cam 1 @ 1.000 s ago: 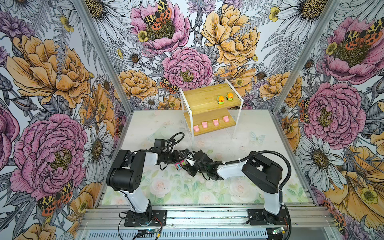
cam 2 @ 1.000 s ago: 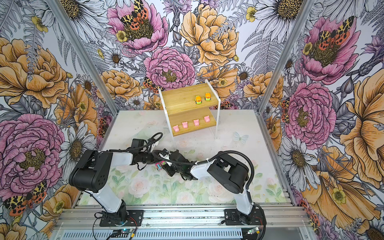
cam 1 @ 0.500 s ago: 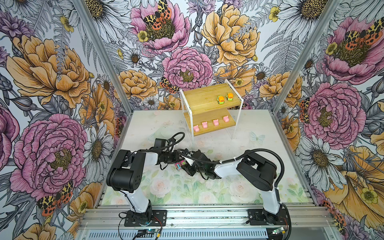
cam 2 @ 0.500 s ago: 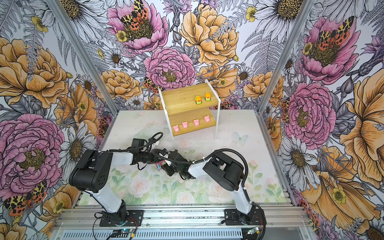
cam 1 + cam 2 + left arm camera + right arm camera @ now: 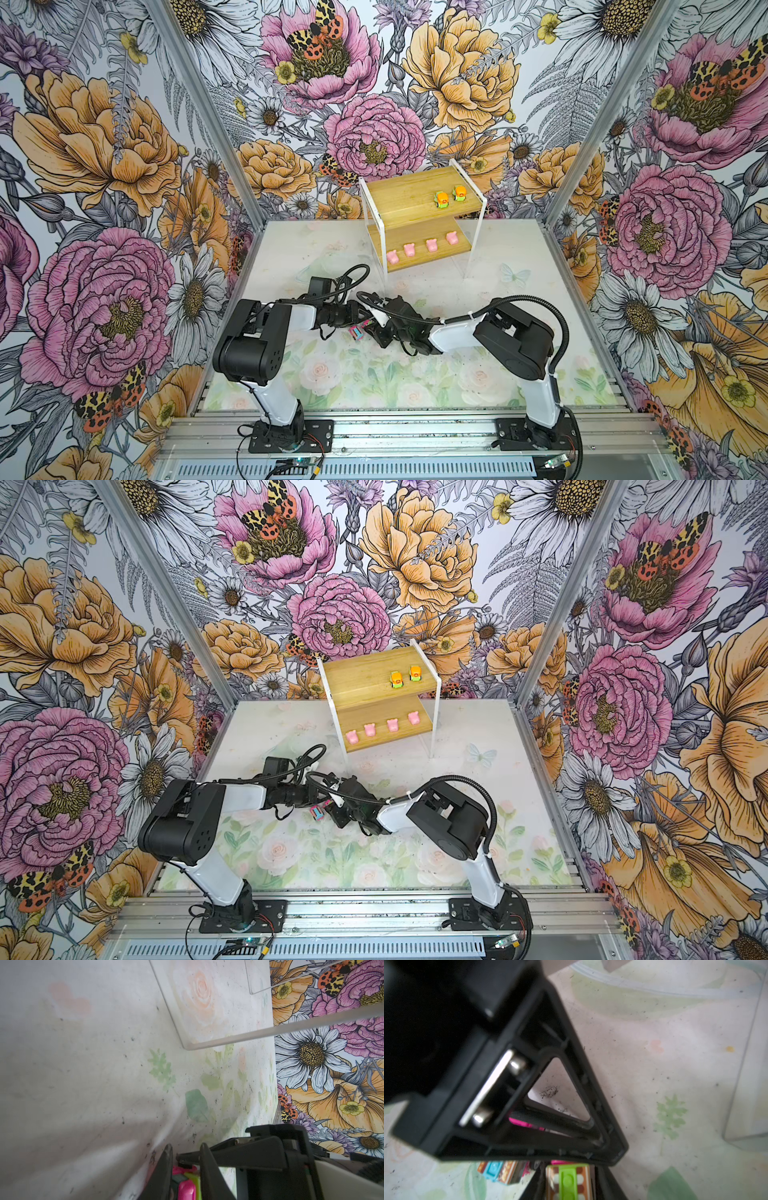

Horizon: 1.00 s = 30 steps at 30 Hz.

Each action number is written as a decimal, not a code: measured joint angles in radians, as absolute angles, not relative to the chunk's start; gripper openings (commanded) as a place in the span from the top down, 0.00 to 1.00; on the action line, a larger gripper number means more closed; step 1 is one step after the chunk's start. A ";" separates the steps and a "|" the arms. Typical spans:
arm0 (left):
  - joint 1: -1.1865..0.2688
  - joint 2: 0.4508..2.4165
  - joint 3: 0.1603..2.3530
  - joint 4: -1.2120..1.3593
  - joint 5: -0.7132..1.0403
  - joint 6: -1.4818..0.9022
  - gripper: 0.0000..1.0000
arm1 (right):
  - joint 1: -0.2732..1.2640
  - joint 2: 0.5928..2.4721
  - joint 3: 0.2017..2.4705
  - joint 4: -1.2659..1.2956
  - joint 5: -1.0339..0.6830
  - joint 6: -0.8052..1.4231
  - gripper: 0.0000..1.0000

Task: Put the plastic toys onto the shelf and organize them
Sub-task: 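Lower the right gripper and close it on the green-striped pink car, then lift the pink car and carry it up to the top shelf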

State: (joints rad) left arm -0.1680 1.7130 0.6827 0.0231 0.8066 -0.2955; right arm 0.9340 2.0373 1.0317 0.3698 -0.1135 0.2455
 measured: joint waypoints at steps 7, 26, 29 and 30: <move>-0.142 1.714 0.683 0.031 0.806 -0.305 0.71 | 0.934 2.037 1.031 0.373 -0.142 0.243 0.78; -0.001 1.604 0.617 0.125 0.735 -0.360 0.68 | 0.856 1.554 1.079 -0.063 -0.122 0.137 0.82; 0.001 1.552 0.595 0.142 0.713 -0.360 0.68 | 0.776 1.473 1.193 -0.150 -0.109 0.133 0.84; 0.002 1.541 0.590 0.148 0.708 -0.360 0.67 | 0.747 1.456 1.229 -0.170 -0.104 0.133 0.84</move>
